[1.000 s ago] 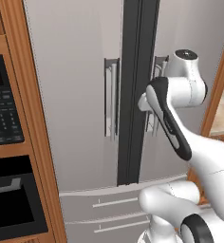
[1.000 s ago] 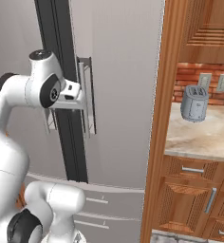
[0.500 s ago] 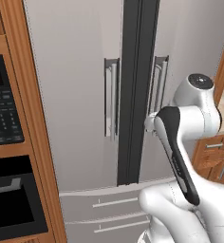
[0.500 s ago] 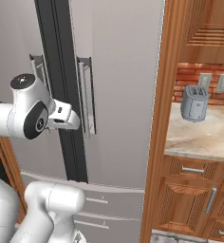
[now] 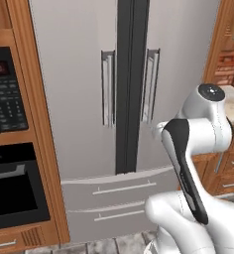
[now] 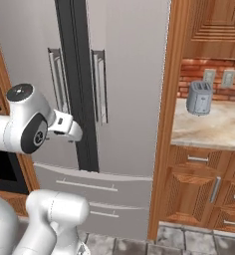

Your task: Take the cupcake and donut from the fridge and place them on the empty tray on the dining counter.

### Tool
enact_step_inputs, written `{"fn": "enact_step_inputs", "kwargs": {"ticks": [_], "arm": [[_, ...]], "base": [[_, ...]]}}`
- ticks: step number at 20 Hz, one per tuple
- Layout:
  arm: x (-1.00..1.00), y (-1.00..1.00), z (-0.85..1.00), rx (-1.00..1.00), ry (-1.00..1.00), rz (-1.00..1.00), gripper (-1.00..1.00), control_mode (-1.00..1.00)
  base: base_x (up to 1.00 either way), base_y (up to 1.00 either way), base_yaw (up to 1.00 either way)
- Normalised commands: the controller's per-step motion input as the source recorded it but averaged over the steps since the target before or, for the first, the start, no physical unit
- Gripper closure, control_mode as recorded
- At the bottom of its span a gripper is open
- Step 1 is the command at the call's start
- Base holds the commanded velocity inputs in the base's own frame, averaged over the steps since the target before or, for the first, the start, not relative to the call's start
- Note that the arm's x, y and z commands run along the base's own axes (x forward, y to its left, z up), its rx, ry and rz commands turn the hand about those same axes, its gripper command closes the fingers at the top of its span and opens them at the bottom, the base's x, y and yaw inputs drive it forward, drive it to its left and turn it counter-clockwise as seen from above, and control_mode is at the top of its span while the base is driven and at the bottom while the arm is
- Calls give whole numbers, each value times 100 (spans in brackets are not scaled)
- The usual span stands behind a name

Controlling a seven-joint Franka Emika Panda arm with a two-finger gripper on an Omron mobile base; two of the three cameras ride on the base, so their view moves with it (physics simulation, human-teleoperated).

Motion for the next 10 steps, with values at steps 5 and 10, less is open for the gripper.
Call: {"fn": "enact_step_inputs", "kwargs": {"ticks": [5, 10], "arm": [[0, 0, 0, 0, 0, 0, -100, 100], [0, 0, 0, 0, 0, 0, -100, 100]], "base": [[-33, 10, 0], [-3, 29, 0]]}}
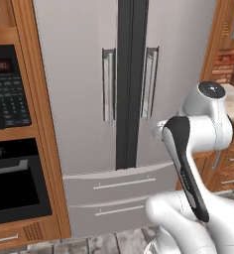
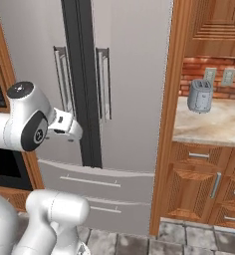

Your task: Take the cupcake and donut from the fridge and place them on the empty tray on the dining counter.

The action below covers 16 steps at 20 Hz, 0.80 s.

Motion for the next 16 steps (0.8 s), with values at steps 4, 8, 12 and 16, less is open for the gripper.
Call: {"fn": "enact_step_inputs", "kwargs": {"ticks": [4, 8, 12, 16], "arm": [[0, 0, 0, 0, 0, 0, -100, 100], [0, 0, 0, 0, 0, 0, -100, 100], [0, 0, 0, 0, 0, 0, -100, 100], [10, -3, 0, 0, 0, -4, -100, -100]], "base": [[-8, 46, 0], [-33, 11, 0], [-30, -14, -4], [-3, -8, -3]]}}
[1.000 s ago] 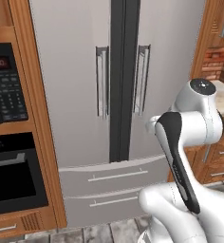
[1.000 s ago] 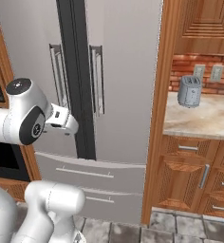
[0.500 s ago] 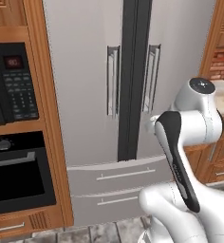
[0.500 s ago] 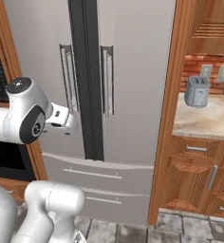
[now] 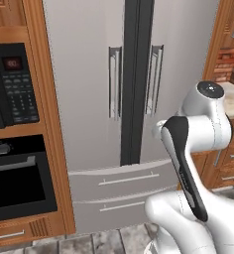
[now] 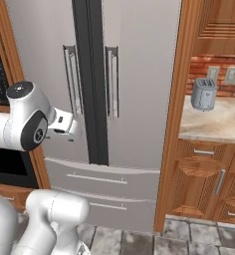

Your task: Take the cupcake and donut from the fridge and place them on the empty tray on the dining counter.

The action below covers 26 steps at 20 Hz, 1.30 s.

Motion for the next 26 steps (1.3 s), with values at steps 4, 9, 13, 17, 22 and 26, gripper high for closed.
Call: {"fn": "enact_step_inputs", "kwargs": {"ticks": [4, 9, 13, 17, 22, 26], "arm": [[83, -26, 0, 3, -10, -3, -100, -100], [96, -24, 0, 3, -21, -5, -100, -100], [90, -15, 0, 0, -38, -7, -100, -100], [63, -8, 4, 0, -53, -1, -100, -100], [55, -23, 38, 0, -33, 0, -100, -100], [47, -44, 45, 0, -22, 0, -100, -100]], "base": [[0, 0, 0], [0, 0, 0], [0, 0, 0], [0, 0, 0], [0, 0, 0], [0, 0, 0]]}}
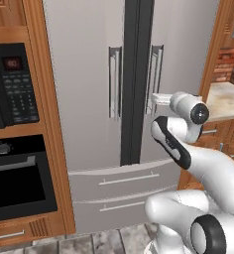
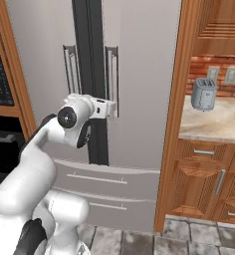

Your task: Take the cupcake and donut from the fridge and place them on the empty tray on the dining counter.

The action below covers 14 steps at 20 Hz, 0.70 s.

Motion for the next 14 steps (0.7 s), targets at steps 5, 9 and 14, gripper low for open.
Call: {"fn": "enact_step_inputs", "kwargs": {"ticks": [5, 9, 14], "arm": [[77, -6, 14, 0, -10, 0, -100, -100], [87, -4, 4, 0, 0, 0, -100, -100], [100, -30, 8, 2, 8, 2, -100, -100]], "base": [[0, 0, 0], [0, 0, 0], [0, 0, 0]]}}
